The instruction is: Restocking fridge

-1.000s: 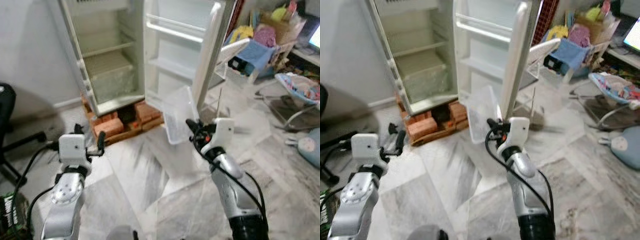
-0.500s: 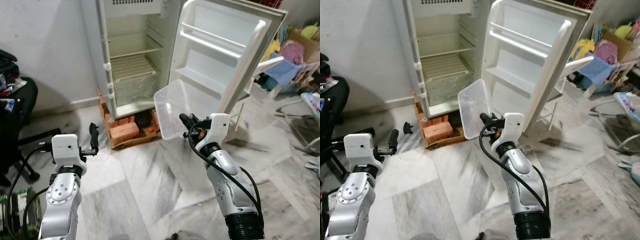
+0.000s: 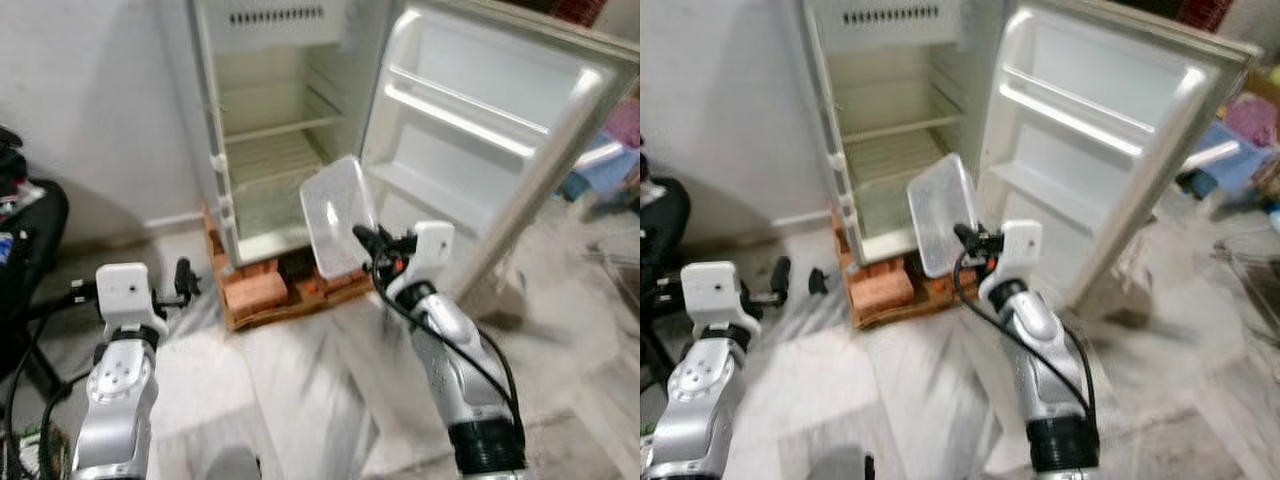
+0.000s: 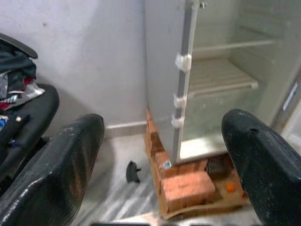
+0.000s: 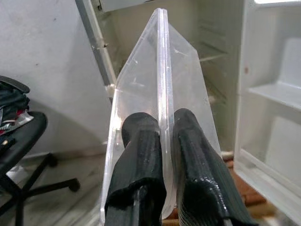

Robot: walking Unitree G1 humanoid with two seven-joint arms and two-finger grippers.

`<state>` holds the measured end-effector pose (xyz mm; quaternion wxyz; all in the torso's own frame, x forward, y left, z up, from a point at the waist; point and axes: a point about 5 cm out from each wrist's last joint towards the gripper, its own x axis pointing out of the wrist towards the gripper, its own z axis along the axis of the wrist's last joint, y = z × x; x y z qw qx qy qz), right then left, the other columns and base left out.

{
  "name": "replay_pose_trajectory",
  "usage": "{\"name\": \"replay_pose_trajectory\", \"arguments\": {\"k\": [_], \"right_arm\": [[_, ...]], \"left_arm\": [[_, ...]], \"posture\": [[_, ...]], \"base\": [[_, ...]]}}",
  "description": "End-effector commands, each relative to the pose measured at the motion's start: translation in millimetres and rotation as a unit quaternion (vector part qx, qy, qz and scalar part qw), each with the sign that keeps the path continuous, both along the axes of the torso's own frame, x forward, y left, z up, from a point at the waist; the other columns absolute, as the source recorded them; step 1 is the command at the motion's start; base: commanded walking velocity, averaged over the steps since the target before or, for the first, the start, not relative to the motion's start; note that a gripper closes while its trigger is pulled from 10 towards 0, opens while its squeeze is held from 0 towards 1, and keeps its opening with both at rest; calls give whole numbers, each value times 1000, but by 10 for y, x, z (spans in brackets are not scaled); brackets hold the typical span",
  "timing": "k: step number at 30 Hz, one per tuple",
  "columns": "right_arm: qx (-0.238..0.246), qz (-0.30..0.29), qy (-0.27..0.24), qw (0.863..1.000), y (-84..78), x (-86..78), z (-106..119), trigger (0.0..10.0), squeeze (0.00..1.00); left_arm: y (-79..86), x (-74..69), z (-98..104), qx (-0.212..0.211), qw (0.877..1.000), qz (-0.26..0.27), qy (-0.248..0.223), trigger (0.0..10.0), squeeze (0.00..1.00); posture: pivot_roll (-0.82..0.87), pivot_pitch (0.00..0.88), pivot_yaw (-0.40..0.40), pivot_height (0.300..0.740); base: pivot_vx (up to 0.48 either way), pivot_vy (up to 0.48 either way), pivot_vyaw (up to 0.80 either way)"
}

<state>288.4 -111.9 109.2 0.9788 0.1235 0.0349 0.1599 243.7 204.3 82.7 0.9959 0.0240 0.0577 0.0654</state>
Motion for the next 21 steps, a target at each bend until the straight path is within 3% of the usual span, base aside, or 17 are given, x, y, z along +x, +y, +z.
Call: {"name": "replay_pose_trajectory", "arguments": {"k": [1,5,12,21], "right_arm": [[-6,-12,-5,1000,-83,10,18,10000,0],[-8,-9,-3,1000,-54,7,4,10000,0],[-12,-5,-2,1000,-50,25,2,10000,0],[-10,-15,1,1000,-76,39,1,10000,0]], "left_arm": [[-70,-6,-27,0,1000,-7,11,10000,0],[-38,-28,-48,23,999,-4,25,10000,0],[-21,-37,-63,24,999,1,32,10000,0],[2,-43,-104,35,998,5,49,10000,0]], "posture": [[119,0,-57,740],[126,0,-58,740],[128,0,-59,740],[125,0,-59,740]], "base": [[465,0,794],[472,0,672],[480,0,742],[480,0,0]]}}
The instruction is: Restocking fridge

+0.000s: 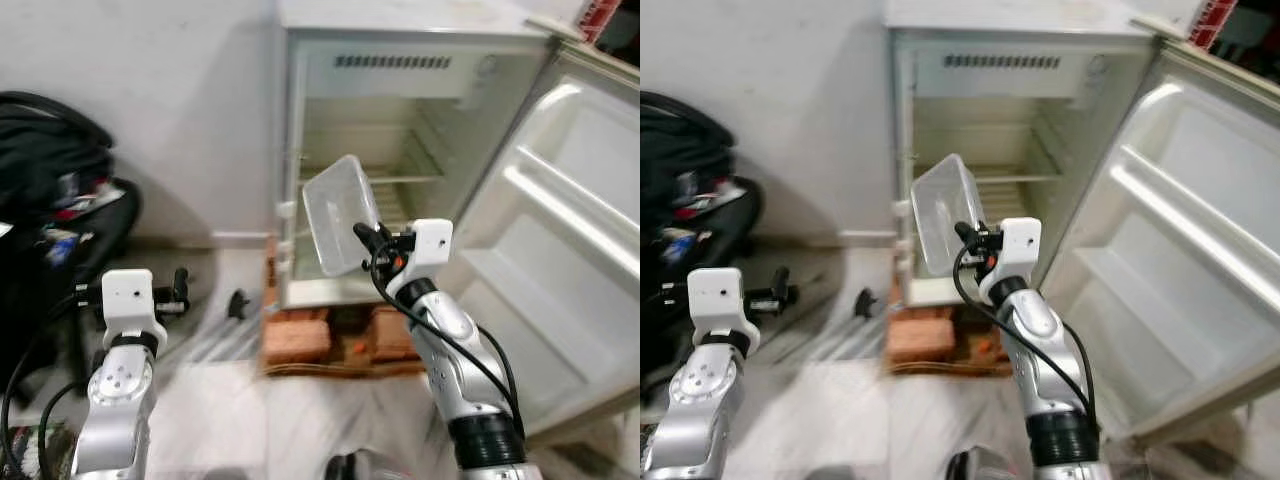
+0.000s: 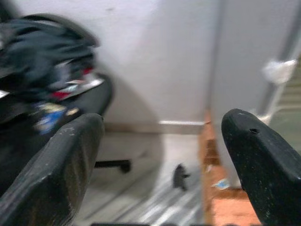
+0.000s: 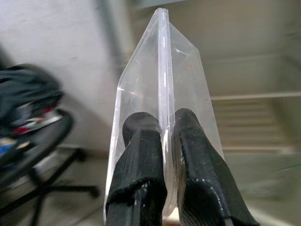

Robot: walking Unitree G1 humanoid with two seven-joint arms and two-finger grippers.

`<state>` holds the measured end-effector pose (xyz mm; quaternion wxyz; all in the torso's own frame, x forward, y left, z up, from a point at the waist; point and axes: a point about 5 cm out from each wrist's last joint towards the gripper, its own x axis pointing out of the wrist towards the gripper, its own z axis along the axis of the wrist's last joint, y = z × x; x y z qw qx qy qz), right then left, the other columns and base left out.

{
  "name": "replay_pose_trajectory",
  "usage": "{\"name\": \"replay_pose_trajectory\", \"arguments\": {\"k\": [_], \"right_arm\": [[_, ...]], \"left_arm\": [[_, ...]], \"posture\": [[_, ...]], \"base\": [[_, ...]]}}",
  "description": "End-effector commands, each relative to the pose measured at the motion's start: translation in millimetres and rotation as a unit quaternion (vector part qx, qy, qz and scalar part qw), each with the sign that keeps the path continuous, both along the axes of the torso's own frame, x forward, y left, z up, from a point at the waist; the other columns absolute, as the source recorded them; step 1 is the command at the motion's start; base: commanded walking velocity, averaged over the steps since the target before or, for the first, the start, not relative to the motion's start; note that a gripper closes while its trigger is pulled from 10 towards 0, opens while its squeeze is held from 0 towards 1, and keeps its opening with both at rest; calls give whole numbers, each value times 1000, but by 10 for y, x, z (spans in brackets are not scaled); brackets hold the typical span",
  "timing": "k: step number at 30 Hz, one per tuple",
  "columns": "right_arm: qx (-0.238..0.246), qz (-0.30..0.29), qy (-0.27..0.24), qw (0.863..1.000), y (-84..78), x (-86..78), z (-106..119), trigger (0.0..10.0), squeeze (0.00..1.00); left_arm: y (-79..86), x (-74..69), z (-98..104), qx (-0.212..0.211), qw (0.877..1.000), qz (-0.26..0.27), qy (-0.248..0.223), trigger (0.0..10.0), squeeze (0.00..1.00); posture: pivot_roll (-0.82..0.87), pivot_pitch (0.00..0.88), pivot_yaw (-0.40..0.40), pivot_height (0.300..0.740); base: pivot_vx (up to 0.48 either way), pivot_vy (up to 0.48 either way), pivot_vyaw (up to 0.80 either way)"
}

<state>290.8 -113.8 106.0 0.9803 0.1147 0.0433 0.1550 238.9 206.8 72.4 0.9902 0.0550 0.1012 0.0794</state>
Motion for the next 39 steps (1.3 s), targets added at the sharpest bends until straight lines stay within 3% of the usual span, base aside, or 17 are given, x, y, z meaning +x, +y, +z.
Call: {"name": "replay_pose_trajectory", "arguments": {"k": [1,9,28,39], "right_arm": [[-1,-15,-7,1000,-63,12,32,10000,0],[2,-19,-8,1000,-62,10,28,10000,0],[0,-9,-5,1000,-26,-1,9,10000,0],[1,-8,-2,1000,-22,-4,3,10000,0]], "left_arm": [[-35,0,-13,5,1000,-13,9,10000,0],[-49,-22,-42,8,1000,-14,23,10000,0],[-20,-25,-15,15,1000,-5,21,10000,0],[-48,-37,-8,12,1000,-7,19,10000,0]], "posture": [[126,0,-58,740],[128,0,-61,740],[132,0,-61,740],[129,0,-60,740]], "base": [[480,0,0],[424,0,0],[118,0,0],[369,0,0]]}}
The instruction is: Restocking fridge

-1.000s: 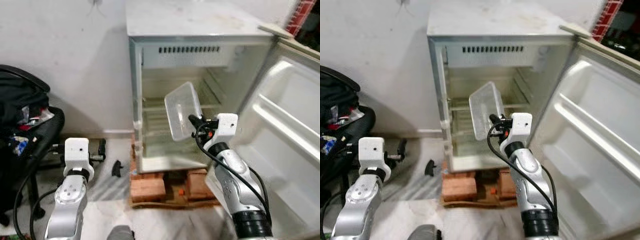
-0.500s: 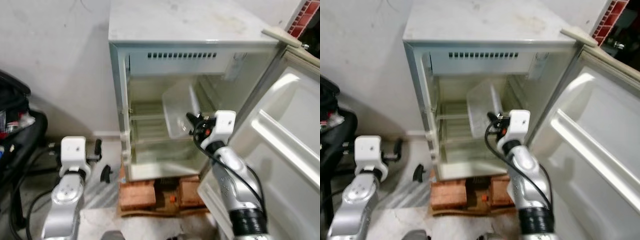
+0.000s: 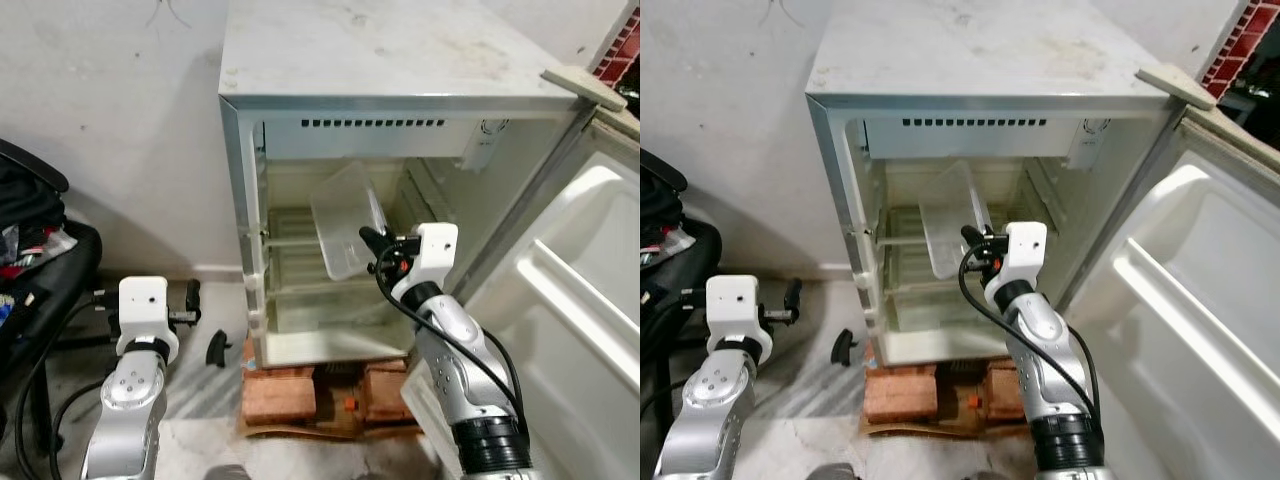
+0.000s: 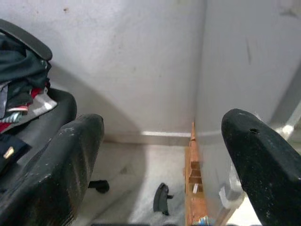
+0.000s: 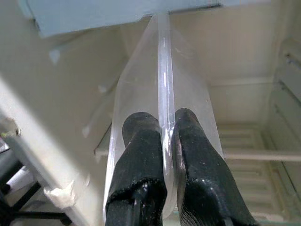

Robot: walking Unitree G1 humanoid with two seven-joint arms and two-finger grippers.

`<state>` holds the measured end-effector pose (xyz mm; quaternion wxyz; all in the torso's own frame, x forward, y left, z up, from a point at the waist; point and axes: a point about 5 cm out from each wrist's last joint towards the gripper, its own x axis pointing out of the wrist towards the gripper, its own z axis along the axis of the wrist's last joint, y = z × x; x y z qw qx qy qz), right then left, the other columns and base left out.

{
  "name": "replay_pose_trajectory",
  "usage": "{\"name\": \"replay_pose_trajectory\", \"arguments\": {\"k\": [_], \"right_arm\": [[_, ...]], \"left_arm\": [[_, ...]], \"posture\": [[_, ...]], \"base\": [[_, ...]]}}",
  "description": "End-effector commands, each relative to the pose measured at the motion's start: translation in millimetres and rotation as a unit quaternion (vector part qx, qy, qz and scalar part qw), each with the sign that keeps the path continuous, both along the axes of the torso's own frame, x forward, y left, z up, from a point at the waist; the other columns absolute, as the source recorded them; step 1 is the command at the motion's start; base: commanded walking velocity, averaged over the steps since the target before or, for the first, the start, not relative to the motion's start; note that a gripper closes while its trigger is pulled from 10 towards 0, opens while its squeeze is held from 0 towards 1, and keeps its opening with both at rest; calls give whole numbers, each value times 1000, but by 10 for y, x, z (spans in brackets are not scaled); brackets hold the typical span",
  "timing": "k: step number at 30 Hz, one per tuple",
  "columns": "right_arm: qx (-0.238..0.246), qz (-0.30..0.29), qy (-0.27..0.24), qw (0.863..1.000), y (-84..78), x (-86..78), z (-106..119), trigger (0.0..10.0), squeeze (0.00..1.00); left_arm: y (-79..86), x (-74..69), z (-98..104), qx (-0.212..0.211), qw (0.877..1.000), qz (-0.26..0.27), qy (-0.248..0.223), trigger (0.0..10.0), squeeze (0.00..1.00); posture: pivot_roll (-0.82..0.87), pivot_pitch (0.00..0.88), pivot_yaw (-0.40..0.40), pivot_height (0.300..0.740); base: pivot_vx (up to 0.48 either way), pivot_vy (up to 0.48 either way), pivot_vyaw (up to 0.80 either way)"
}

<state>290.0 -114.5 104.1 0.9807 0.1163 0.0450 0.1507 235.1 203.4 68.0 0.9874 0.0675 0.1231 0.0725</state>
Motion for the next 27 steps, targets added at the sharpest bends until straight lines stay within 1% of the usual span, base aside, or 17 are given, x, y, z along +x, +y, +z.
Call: {"name": "replay_pose_trajectory", "arguments": {"k": [1,4,9,10,16,17,27], "right_arm": [[0,-3,-4,1000,-12,3,20,10000,0],[0,3,0,1000,3,-1,8,10000,0],[-5,12,11,1000,29,-7,-24,10000,0],[-5,22,22,1000,55,-18,-59,10000,0],[-12,40,50,998,102,-32,-140,10000,0],[-18,52,65,996,131,-41,-183,10000,0],[-21,61,93,994,161,-37,-260,10000,0]], "left_arm": [[-13,-1,30,2,1000,1,-1,10000,0],[-12,-11,29,1,1000,4,0,10000,0],[-7,-33,29,0,1000,5,0,10000,0],[5,-59,17,0,1000,8,6,10000,0],[15,-86,8,0,1000,12,10,10000,0],[18,-95,10,1,1000,13,11,10000,0],[54,-154,24,3,1000,20,15,10000,0]], "posture": [[129,0,-60,740],[130,0,-61,740],[134,0,-63,740],[140,0,-65,740],[145,0,-67,740],[152,0,-69,740],[165,0,-70,740]], "base": [[259,0,0],[0,0,0],[256,0,0],[0,0,0],[0,0,0],[0,0,0],[0,0,0]]}}
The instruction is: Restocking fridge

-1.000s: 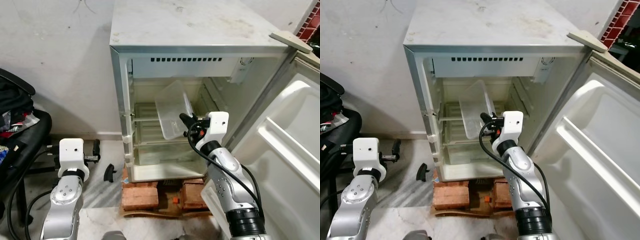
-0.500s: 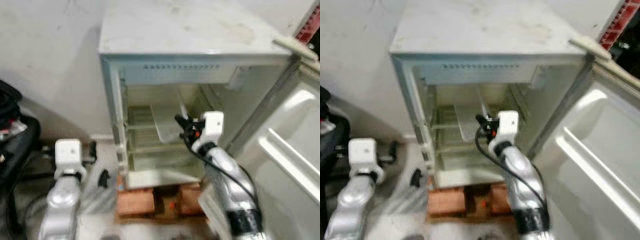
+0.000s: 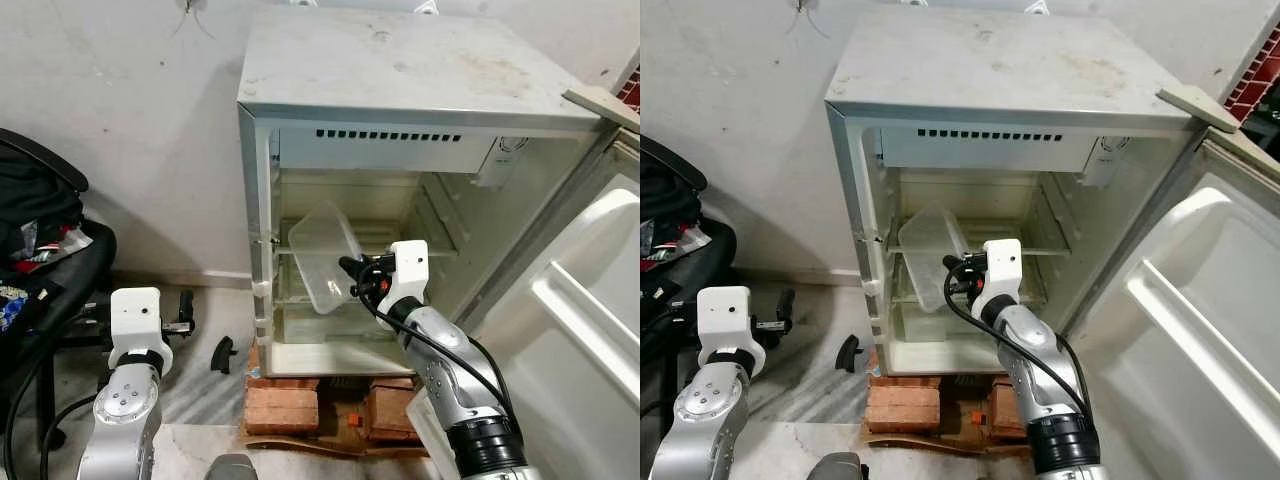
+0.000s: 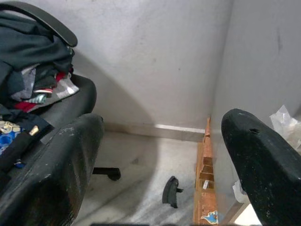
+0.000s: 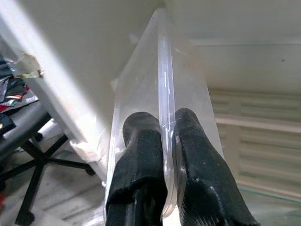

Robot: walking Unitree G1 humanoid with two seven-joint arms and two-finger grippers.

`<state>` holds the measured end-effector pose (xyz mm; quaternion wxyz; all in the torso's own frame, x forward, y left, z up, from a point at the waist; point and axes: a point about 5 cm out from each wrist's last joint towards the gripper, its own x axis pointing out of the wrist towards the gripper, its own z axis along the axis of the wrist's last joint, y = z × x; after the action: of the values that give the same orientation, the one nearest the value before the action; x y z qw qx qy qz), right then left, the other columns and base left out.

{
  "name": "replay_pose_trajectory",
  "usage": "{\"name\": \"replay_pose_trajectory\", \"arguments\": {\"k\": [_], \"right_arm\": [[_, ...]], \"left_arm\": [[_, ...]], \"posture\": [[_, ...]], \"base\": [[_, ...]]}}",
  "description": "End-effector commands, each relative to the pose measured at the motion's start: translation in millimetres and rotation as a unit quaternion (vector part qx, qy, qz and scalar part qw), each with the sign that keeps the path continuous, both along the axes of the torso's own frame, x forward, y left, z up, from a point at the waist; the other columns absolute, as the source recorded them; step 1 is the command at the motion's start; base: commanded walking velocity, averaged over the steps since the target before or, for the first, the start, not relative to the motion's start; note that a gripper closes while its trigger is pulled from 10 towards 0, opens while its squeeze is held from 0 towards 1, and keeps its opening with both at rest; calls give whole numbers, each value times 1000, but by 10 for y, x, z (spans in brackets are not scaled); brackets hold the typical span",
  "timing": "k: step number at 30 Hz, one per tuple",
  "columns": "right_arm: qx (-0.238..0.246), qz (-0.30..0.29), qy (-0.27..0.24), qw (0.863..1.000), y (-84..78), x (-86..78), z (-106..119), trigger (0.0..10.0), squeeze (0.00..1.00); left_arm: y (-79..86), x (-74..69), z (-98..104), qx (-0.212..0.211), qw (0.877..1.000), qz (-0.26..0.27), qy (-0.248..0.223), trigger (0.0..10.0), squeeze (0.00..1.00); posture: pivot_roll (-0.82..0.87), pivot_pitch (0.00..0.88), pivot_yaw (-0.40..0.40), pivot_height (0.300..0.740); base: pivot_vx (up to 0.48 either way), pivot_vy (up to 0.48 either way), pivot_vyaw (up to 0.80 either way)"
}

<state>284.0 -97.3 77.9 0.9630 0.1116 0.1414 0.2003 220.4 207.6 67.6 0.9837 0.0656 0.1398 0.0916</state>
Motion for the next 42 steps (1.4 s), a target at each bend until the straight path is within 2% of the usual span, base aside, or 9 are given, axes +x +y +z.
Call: {"name": "replay_pose_trajectory", "arguments": {"k": [1,7,15,19,23,26,32,34,42], "right_arm": [[-5,0,11,1000,3,31,-10,10000,0],[10,-2,24,1000,64,114,-24,10000,0],[75,-25,27,996,275,446,74,10000,0],[92,-31,25,995,320,501,113,10000,0],[133,-42,42,989,459,635,179,10000,0],[139,-44,44,988,494,665,195,10000,0],[210,-101,86,969,642,770,266,10000,0],[215,-108,93,966,661,775,266,10000,0],[305,-158,143,928,938,764,345,10000,0]], "left_arm": [[19,-19,29,5,1000,1,2,10000,0],[34,-71,25,11,1000,6,11,10000,0],[72,-345,111,7,999,31,11,10000,0],[97,-443,131,9,999,41,16,10000,0],[109,-646,147,8,998,63,27,10000,0],[89,-690,165,7,997,64,29,10000,0],[93,-835,210,6,996,78,44,10000,0],[92,-848,219,6,996,79,45,10000,0],[60,-922,279,3,995,89,48,10000,0]], "posture": [[170,4,-72,740],[206,26,-84,740],[312,104,-113,740],[338,129,-124,740],[372,169,-144,740],[377,177,-146,740],[408,223,-162,740],[409,225,-163,740],[442,257,-175,740]], "base": [[0,0,0],[0,0,0],[0,0,0],[0,0,0],[0,0,0],[0,0,0],[0,0,0],[0,0,0],[0,0,0]]}}
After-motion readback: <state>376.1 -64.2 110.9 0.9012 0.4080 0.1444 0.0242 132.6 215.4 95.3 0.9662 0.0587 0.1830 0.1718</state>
